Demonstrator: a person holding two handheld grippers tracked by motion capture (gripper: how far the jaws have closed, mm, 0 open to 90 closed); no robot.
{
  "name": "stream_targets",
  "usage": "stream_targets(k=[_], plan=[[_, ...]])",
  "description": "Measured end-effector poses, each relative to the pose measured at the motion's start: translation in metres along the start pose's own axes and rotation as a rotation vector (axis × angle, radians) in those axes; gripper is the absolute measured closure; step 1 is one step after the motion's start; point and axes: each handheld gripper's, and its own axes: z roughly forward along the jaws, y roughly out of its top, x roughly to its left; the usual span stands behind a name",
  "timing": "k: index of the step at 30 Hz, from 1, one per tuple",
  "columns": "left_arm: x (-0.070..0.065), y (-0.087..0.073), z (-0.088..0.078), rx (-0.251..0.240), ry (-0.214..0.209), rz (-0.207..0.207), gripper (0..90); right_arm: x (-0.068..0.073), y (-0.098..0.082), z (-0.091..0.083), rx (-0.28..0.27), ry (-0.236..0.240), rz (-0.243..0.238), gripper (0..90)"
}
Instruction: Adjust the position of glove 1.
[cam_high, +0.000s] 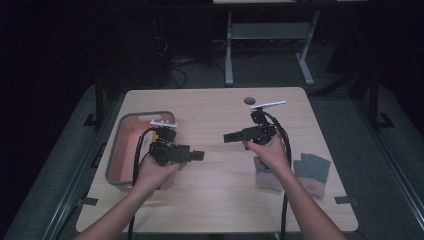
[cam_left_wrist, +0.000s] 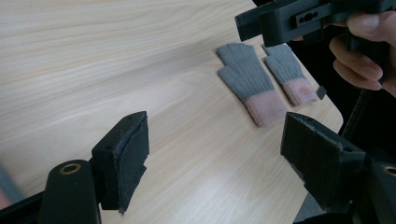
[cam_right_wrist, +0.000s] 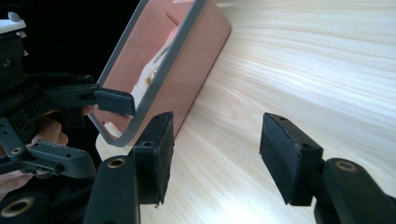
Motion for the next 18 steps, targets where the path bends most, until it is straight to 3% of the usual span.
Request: stream_targets(k=[18], plan=[[-0.028, 0.007, 0.033, 0.021, -0.049, 0.057, 22.9, -0.027, -0.022, -0.045, -0.041, -0.058, 0.031, 42.1]])
